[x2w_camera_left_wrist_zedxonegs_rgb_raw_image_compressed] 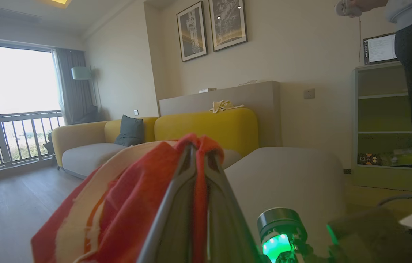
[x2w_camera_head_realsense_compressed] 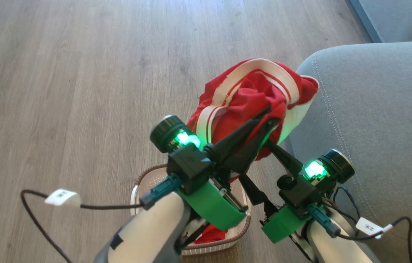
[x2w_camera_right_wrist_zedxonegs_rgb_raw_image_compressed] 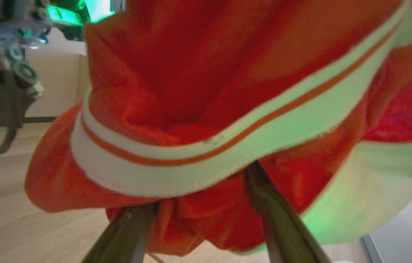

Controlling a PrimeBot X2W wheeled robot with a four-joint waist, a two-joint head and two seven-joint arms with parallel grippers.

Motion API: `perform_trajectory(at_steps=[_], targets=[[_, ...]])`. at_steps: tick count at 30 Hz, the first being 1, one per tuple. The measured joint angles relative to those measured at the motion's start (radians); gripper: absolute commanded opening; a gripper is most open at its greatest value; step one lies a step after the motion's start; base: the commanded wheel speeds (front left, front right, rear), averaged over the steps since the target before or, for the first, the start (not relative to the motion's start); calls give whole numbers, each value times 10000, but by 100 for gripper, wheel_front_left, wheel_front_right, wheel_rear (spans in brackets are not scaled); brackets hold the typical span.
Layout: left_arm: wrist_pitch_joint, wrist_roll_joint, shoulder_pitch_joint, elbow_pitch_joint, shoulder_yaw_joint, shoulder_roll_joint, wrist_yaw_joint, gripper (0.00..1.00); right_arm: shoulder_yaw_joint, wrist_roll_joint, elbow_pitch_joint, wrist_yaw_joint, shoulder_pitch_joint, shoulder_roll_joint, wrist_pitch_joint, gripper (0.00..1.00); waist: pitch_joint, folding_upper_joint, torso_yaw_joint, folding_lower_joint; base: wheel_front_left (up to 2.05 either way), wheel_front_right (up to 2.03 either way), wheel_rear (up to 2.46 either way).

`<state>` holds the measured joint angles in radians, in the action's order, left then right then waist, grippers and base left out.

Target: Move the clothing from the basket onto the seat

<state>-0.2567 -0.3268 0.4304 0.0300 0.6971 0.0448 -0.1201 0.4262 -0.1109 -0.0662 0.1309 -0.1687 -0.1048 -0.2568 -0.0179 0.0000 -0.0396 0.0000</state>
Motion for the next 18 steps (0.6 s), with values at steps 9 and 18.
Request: perform_trajectory(at_steps=[9,18], targets=[[0,-169,-1,-71,263,17,-13,0,-182,-901,-1041,0,-384,90,0,100,-70,0,108,0,0,0,0],[0,-276,3,-79,349,29,-90,0,487,-1634,-1532,0,-530,63,0,100,-95,0,240,0,0,0,0]])
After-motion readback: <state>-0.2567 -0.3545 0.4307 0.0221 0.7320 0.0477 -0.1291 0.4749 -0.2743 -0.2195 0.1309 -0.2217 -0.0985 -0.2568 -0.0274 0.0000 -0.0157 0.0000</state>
